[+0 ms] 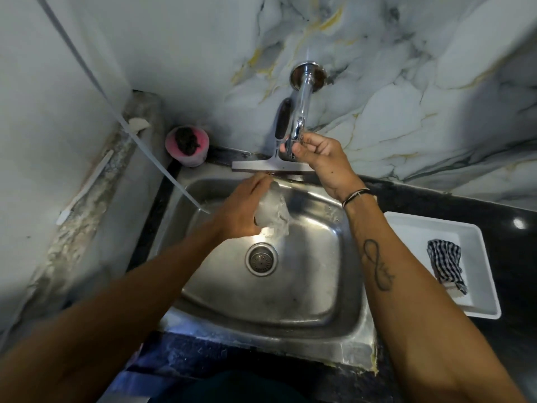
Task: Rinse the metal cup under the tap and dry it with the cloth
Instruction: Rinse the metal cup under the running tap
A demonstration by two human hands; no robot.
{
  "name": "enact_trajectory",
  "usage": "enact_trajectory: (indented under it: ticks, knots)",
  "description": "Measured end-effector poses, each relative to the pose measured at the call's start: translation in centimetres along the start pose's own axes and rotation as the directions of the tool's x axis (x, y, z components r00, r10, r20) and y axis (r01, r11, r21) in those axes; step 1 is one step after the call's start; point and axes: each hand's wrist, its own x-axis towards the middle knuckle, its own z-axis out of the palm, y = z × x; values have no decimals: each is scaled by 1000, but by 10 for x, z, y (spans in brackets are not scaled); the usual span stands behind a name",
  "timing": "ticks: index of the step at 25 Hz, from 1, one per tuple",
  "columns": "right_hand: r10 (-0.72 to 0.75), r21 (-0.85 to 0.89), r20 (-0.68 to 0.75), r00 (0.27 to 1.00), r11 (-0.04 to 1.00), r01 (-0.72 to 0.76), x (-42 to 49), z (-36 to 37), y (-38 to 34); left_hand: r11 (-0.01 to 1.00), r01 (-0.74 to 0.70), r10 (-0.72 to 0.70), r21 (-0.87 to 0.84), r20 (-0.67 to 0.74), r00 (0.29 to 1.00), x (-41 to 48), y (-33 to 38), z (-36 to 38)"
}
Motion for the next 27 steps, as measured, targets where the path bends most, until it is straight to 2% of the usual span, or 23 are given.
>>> enact_trajectory:
  ticks: [1,2,4,5,6,7,9,12,14,15,16,17,18,19,20,21,22,23,25,26,27]
  knots:
    - [5,8,-19,1000,1000,-5,-3,3,-1,966,-120,114,229,37,993,-4,-3,-7]
    - [13,13,-35,999,1000,-13,-5,6,-2,865,-252,253,434,57,966,-8,-6,-12]
    - [17,19,-56,998,1000,-16,-9,11,-5,530,-455,491,715,179,853,-17,-11,-20]
    - [12,22,-62,998,1000,-11,-10,12,-5,349,-511,562,785,261,785,-21,-12,-24]
    - [10,25,-65,998,1000,-8,-11,12,-6,211,-543,605,813,328,726,-23,-12,-26]
    - [8,22,-66,998,1000,-7,-11,12,-7,121,-554,631,824,367,684,-25,-10,-28]
    - [12,12,-73,997,1000,-11,-14,13,-9,37,-554,661,832,395,638,-29,-6,-30]
    - [32,-16,-84,996,999,-34,-14,14,-11,65,-512,669,856,344,659,-36,6,-33]
    - [32,-66,-109,993,997,-39,-18,12,-10,150,-457,684,877,241,688,-38,17,-29]
    - [41,-108,-146,988,993,-57,-25,7,-6,226,-433,665,873,187,723,-41,23,-23]
    - [49,-141,-195,980,987,-78,-34,1,1,363,-401,607,841,112,786,-43,28,-13]
    - [61,-156,-246,967,982,-102,-48,-8,11,563,-339,507,754,9,862,-43,35,-2]
    - [71,-165,-284,956,979,-122,-67,-20,26,793,-221,338,568,-107,935,-42,44,13]
    - [64,-226,-314,947,964,-140,-89,-34,42,952,-57,121,301,-199,973,-40,54,26]
    - [28,-352,-349,937,922,-159,-112,-50,59,994,103,-92,38,-225,970,-38,64,37]
    - [-18,-515,-381,924,835,-196,-135,-73,77,957,236,-267,-170,-195,944,-32,76,50]
    - [-56,-652,-408,911,717,-248,-156,-101,97,897,326,-379,-297,-141,915,-26,85,65]
    - [-56,-742,-440,896,586,-327,-174,-131,115,851,370,-432,-371,-97,897,-21,92,80]
    - [83,-771,-540,838,351,-531,-204,-189,146,773,414,-488,-480,-35,872,-14,101,110]
    - [173,-743,-592,787,261,-616,-216,-212,158,732,434,-514,-525,-7,858,-12,103,121]
    - [252,-704,-630,735,216,-677,-225,-231,170,693,452,-530,-561,27,847,-12,105,130]
